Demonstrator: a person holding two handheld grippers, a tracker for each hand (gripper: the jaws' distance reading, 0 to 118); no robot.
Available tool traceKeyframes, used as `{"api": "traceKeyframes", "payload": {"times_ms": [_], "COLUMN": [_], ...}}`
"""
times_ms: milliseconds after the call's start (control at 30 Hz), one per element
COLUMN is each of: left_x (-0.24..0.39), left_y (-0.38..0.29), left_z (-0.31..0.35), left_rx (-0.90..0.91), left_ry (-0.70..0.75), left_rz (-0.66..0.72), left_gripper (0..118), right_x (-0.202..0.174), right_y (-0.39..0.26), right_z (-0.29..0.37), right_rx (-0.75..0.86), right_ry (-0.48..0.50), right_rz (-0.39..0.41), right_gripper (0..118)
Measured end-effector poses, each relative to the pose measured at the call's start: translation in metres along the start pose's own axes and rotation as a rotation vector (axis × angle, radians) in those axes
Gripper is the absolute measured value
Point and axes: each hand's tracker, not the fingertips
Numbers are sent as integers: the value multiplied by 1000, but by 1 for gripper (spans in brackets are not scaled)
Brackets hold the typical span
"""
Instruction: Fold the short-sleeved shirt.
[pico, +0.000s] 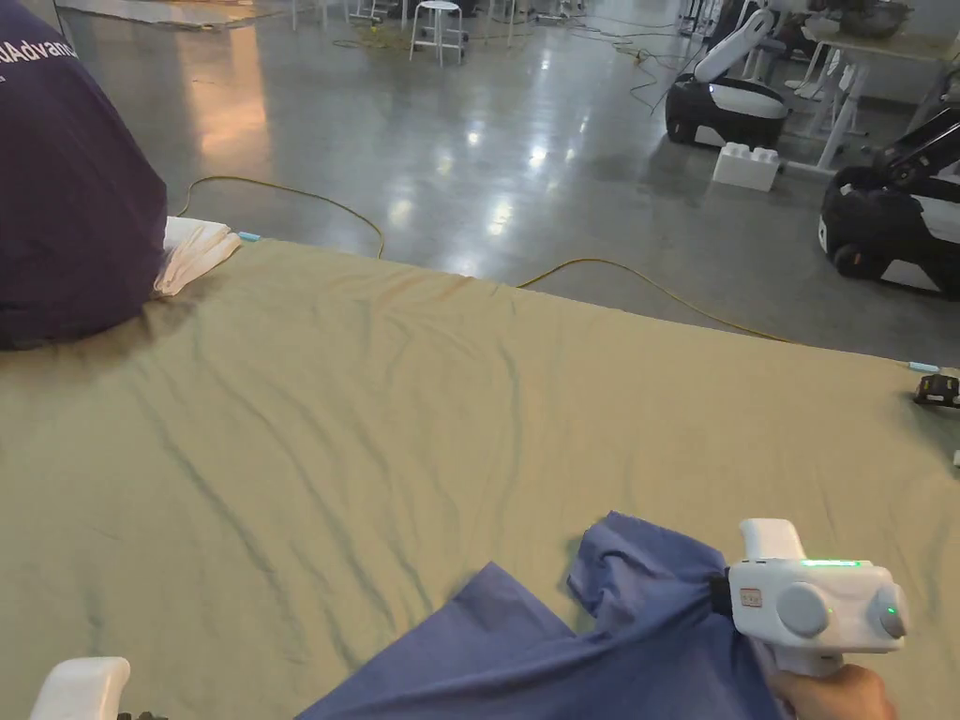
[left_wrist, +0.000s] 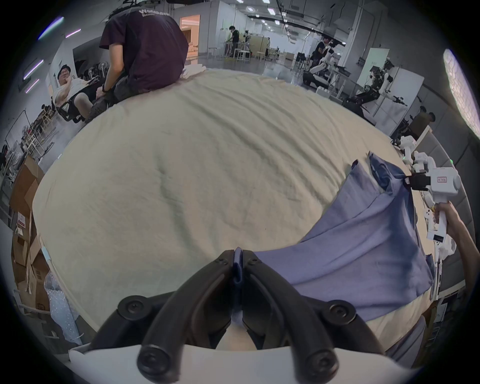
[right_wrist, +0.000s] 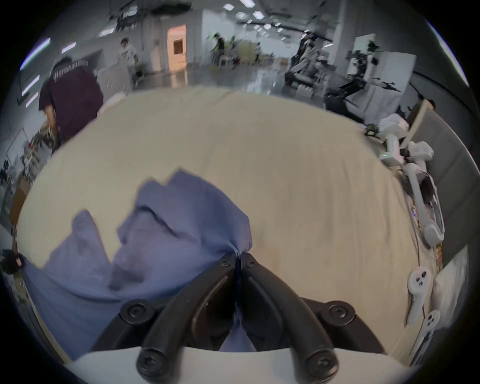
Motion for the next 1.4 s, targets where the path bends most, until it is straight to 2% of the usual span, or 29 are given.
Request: {"api": "traceKeyframes", "payload": {"times_ms": [200,267,367,567,733,900,1100,1400], "left_x": [7,13,24,58,91,123,136,139], "left_y": [19,33,58,128,194,251,311,387], "left_z": [28,41,64,102,134,165,189,220], "left_rx": [124,183,263,396,478,552,593,656], "left_ry": [-43,-62,-93,-139,-172,-186,-210,-178], "left_rz": [-17,-31,-51,-121,-165,-202,-174,-178], "left_gripper": [7,7,7,7,7,7,7,7], "right_x": [12,21,36,73,89,95,98,99], "right_y": [-2,-2,2,23,49,82,129,203], "right_z": [106,146,197,280,336,374,396,406], "right_rx": [209,288,365,489,584,665,717,764], "right_ry": [-30,-9,-73,-140,-208,-266,-304,-332], "right_rz": [5,-9,0,-23,-38,-75,-92,-70], "right_gripper": [3,3,3,3,3,3,3,3]}}
